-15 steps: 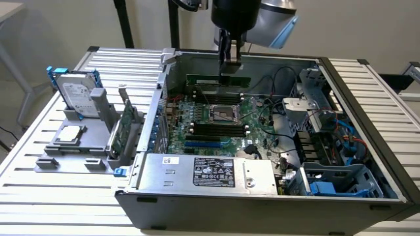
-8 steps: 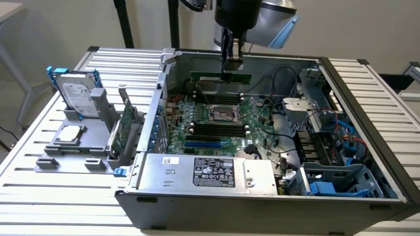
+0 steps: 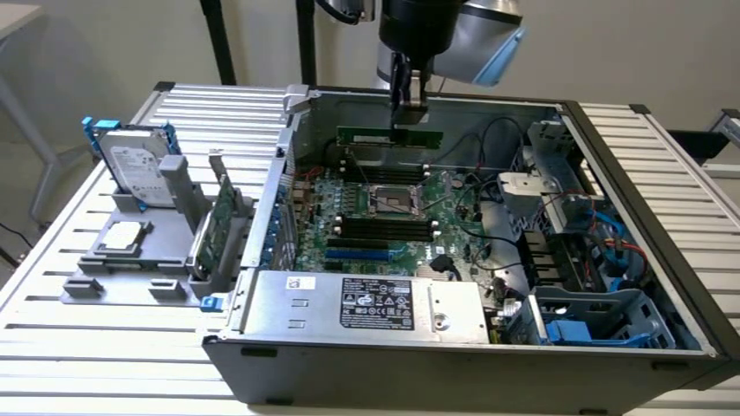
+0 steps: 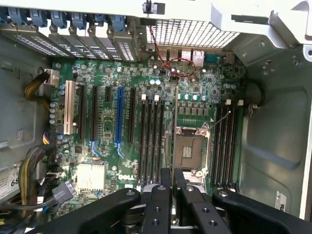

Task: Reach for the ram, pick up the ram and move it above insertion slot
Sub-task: 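Pick up the ram and move it above insertion slot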

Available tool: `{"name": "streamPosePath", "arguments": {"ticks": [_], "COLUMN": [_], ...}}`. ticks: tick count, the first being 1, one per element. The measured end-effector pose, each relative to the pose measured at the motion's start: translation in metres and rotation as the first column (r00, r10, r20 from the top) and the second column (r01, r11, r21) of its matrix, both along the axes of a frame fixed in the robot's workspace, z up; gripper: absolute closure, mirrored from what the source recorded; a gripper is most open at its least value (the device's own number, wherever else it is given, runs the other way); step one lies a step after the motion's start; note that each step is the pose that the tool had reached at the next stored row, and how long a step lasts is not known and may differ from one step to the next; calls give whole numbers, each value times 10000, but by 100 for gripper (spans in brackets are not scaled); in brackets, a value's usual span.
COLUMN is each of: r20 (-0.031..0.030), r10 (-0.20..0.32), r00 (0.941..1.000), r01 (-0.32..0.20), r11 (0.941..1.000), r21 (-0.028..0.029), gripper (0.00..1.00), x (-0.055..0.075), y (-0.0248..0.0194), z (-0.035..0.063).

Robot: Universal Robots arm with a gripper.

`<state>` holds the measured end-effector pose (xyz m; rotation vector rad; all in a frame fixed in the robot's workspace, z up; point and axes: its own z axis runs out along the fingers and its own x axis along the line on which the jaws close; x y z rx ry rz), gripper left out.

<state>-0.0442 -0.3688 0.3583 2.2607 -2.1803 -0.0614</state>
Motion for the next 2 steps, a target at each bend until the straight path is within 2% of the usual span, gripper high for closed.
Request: {"name": "streamPosePath", "arguments": {"ticks": [2], "r20": [0], "r10": [0], "r00": [10000], "r01": [0], "r11": [10000], "r21": [0], "gripper": [86], "x": [0], "y": [0], "z": [0]}}
